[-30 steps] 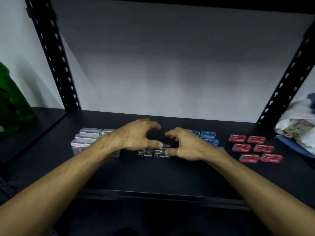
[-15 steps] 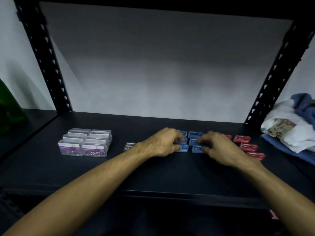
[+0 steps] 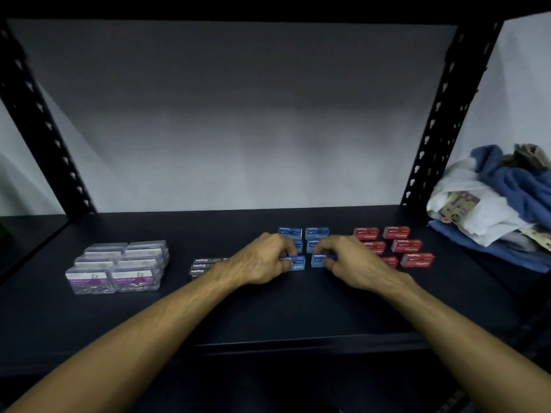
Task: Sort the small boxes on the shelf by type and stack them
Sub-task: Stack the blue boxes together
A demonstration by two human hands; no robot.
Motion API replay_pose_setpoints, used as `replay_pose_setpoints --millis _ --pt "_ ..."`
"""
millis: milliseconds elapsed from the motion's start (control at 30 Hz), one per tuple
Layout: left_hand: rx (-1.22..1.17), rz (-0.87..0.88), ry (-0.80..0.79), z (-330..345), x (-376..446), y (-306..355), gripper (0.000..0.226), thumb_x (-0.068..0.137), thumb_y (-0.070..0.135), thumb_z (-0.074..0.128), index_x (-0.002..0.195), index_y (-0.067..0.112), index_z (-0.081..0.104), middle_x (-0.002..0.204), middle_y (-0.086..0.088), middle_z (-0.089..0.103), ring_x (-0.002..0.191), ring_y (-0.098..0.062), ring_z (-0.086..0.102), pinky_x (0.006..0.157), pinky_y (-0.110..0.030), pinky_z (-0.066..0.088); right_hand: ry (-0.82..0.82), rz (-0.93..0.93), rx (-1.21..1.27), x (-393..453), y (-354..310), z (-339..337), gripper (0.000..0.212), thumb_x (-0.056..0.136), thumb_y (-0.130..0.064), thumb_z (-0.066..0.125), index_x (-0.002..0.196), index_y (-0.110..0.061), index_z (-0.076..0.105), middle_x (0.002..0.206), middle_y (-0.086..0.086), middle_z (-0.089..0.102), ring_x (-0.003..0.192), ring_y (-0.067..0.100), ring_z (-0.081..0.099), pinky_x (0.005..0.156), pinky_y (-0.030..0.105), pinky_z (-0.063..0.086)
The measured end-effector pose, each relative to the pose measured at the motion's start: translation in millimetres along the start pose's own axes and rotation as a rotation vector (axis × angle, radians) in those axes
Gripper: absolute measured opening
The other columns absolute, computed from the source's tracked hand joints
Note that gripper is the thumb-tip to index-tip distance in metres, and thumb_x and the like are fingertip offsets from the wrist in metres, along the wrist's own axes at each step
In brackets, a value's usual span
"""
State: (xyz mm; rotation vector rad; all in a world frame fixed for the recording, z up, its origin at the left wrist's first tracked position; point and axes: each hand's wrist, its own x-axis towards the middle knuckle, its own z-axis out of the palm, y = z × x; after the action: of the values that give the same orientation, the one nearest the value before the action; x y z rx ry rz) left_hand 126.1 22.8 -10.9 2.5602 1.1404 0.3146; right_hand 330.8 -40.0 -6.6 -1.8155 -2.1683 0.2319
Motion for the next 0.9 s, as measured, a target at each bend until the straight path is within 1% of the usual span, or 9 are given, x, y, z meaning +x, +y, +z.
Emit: replay_pose_setpoints --millis 100,200,267,433,500,767,833,900 --pt "-0.012 0.008 0.001 1.0 -5.7 3.3 0.008 0.091 0.026 0.065 0.098 0.022 0.068 0.091 0.007 0.066 0.08 -0.009 0.061 0.072 -0.026 0.051 -0.016 -0.013 0.009 -5.8 0.2 1.5 0.028 0.093 -0.017 0.062 0.12 -0.023 0.066 0.125 -0.005 0.065 0.113 0.013 0.061 0.097 0.029 0.048" --pt "-0.025 0.018 -0.002 2.7 -10.2 6.2 0.009 0.091 0.025 0.066 0.099 0.021 0.069 0.09 0.007 0.067 0.077 -0.007 0.06 0.069 -0.021 0.048 -0.019 -0.019 0.017 -11.7 -1.3 3.2 0.029 0.093 -0.019 0.063 0.122 -0.023 0.066 0.125 -0.005 0.065 0.113 0.012 0.06 0.097 0.03 0.049" --pt "-0.029 0.017 -0.002 3.8 -12.2 7.8 0.011 0.09 0.025 0.066 0.1 0.021 0.069 0.089 0.007 0.067 0.076 -0.006 0.06 0.068 -0.019 0.047 -0.02 -0.026 0.02 -14.0 -2.4 4.8 0.028 0.093 -0.02 0.064 0.121 -0.023 0.066 0.123 -0.006 0.066 0.111 0.011 0.06 0.095 0.029 0.049" --pt "-0.036 0.025 0.005 3.7 -15.2 10.6 0.012 0.09 0.024 0.067 0.101 0.021 0.069 0.09 0.006 0.069 0.078 -0.007 0.062 0.071 -0.025 0.053 0.003 -0.045 0.03 -15.9 -4.9 9.5 0.027 0.092 -0.02 0.065 0.119 -0.024 0.067 0.119 -0.008 0.067 0.107 0.008 0.061 0.087 0.019 0.044" --pt "-0.041 0.024 -0.001 3.5 -15.5 11.1 0.012 0.09 0.024 0.067 0.101 0.021 0.07 0.091 0.006 0.069 0.079 -0.008 0.064 0.073 -0.027 0.055 0.009 -0.048 0.036 -16.0 -5.6 10.2 0.028 0.092 -0.02 0.065 0.119 -0.024 0.067 0.119 -0.009 0.067 0.107 0.007 0.061 0.087 0.018 0.043" --pt "-0.05 0.021 -0.002 3.5 -14.8 11.5 0.012 0.09 0.024 0.067 0.102 0.021 0.07 0.091 0.008 0.068 0.077 -0.004 0.062 0.072 -0.025 0.054 0.011 -0.049 0.053 -16.8 -5.9 10.0 0.027 0.092 -0.021 0.065 0.119 -0.023 0.067 0.119 -0.008 0.066 0.106 0.007 0.06 0.09 0.023 0.047" --pt "-0.051 0.02 -0.001 3.5 -14.5 11.6 0.012 0.09 0.024 0.067 0.101 0.022 0.07 0.091 0.008 0.068 0.077 -0.004 0.062 0.072 -0.025 0.055 0.015 -0.051 0.054 -16.2 -5.5 10.7 0.028 0.092 -0.021 0.065 0.12 -0.023 0.067 0.12 -0.008 0.066 0.107 0.007 0.06 0.09 0.021 0.046" --pt "-0.052 0.019 0.004 3.6 -14.1 11.4 0.013 0.089 0.024 0.068 0.102 0.022 0.07 0.091 0.009 0.068 0.075 -0.002 0.061 0.07 -0.021 0.052 0.02 -0.051 0.056 -15.9 -5.1 11.1 0.03 0.092 -0.021 0.065 0.122 -0.023 0.066 0.122 -0.008 0.066 0.109 0.007 0.06 0.091 0.02 0.045"
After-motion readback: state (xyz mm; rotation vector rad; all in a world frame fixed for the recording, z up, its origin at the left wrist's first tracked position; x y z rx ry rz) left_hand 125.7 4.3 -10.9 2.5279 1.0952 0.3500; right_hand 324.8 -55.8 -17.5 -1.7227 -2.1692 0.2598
